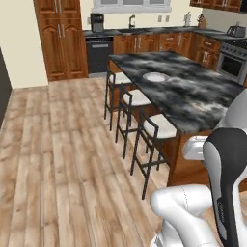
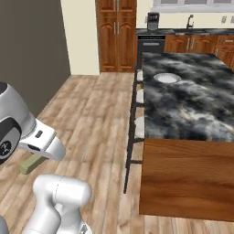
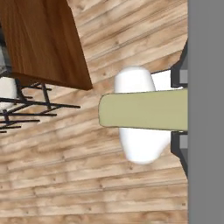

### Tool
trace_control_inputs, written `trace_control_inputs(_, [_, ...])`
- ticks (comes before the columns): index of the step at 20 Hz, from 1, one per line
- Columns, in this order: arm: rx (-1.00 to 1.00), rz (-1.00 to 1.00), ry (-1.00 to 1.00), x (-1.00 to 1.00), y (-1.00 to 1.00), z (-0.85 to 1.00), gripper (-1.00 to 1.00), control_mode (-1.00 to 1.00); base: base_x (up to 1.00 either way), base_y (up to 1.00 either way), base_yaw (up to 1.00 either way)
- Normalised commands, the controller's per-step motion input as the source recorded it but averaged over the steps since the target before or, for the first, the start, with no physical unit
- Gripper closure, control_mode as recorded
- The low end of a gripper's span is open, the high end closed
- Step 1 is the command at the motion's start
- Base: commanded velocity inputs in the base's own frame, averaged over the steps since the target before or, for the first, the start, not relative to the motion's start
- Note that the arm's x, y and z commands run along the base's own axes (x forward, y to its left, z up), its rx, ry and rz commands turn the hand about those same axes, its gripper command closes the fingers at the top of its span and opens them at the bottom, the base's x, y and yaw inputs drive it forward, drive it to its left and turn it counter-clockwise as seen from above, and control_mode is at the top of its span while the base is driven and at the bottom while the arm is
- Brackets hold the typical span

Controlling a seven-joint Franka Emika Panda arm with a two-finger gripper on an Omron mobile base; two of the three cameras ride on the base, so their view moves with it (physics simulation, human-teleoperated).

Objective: Retrieve the butter from the fridge and place it on a plate on the dining table. Then retrieve the butter knife by the fridge and place it near the plate.

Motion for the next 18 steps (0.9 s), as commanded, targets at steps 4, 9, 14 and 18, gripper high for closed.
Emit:
trace_control_inputs(4, [0.0,0.0,0.0,0.0,0.0,0.0,1.0,1.0,0.53,0.99,-0.56])
trace_control_inputs(9, [0.0,0.0,0.0,0.0,0.0,0.0,1.0,1.0,0.81,0.79,-0.63])
trace_control_inputs(14, [0.0,0.0,0.0,0.0,0.0,0.0,1.0,1.0,0.79,0.78,-0.64])
trace_control_inputs(18, [0.0,0.0,0.0,0.0,0.0,0.0,1.0,1.0,0.21,0.95,-0.58])
